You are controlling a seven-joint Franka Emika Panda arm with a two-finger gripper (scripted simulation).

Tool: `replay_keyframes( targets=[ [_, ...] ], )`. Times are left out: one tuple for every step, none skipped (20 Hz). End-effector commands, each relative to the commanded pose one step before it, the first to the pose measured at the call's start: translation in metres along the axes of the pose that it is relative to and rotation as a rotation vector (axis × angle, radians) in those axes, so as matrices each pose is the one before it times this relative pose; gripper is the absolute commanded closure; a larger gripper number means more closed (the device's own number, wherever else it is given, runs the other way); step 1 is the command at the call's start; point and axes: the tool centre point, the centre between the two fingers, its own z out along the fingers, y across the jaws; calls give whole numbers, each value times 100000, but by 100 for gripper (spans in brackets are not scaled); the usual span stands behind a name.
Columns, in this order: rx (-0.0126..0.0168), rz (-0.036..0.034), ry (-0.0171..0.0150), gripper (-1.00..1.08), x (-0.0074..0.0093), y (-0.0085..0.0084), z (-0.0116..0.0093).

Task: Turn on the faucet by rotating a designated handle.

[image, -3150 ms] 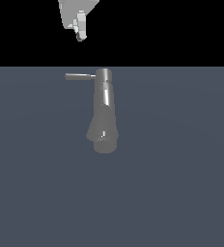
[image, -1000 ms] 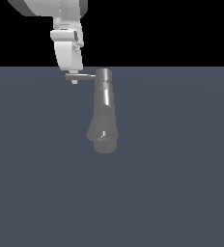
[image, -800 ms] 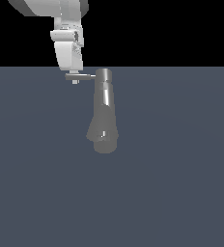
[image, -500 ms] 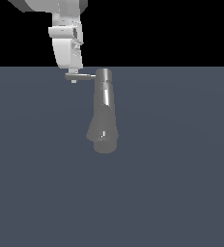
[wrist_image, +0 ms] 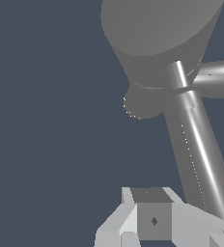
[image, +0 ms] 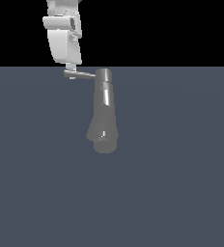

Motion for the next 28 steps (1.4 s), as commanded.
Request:
replay_keyframes(
  targets=[
    [-849,-362,94,108,-193,1007,-49],
    [0,0,0,108,-3,289,-120],
    [0,0,0,108,-4,290,-120],
    [0,0,0,108,-4,291,-121],
    [0,0,0,108,-4,292,-122],
    [0,0,0,108,-4,293,-122],
    [0,0,0,108,-4,294,-123],
    [0,0,0,108,-4,295,-123],
    [0,0,0,108,-4,296,-124],
    [0,0,0,108,-4,296,-125],
    [0,0,0,108,-4,297,-126],
    [-29,8,-39,108,12,288,-115],
    [0,0,0,108,0,0,0],
    [1325,1022,-71,108,591,-750,-313],
    [-39,-29,2,108,203,240,-79],
    [-55,-41,2,108,196,237,-70],
    [-39,-29,1,108,204,241,-79],
    [-55,-41,2,108,198,238,-71],
    [-39,-29,1,108,206,243,-80],
    [-39,-29,1,108,207,244,-81],
    [-55,-41,2,108,201,241,-72],
    [-39,-29,1,108,208,246,-82],
    [-55,-42,2,108,202,243,-73],
    [-39,-30,1,108,210,248,-83],
    [-55,-42,1,108,204,245,-74],
    [-39,-30,1,108,212,250,-84],
    [-55,-42,1,108,206,247,-76],
    [-39,-30,1,108,214,252,-85]
  ],
)
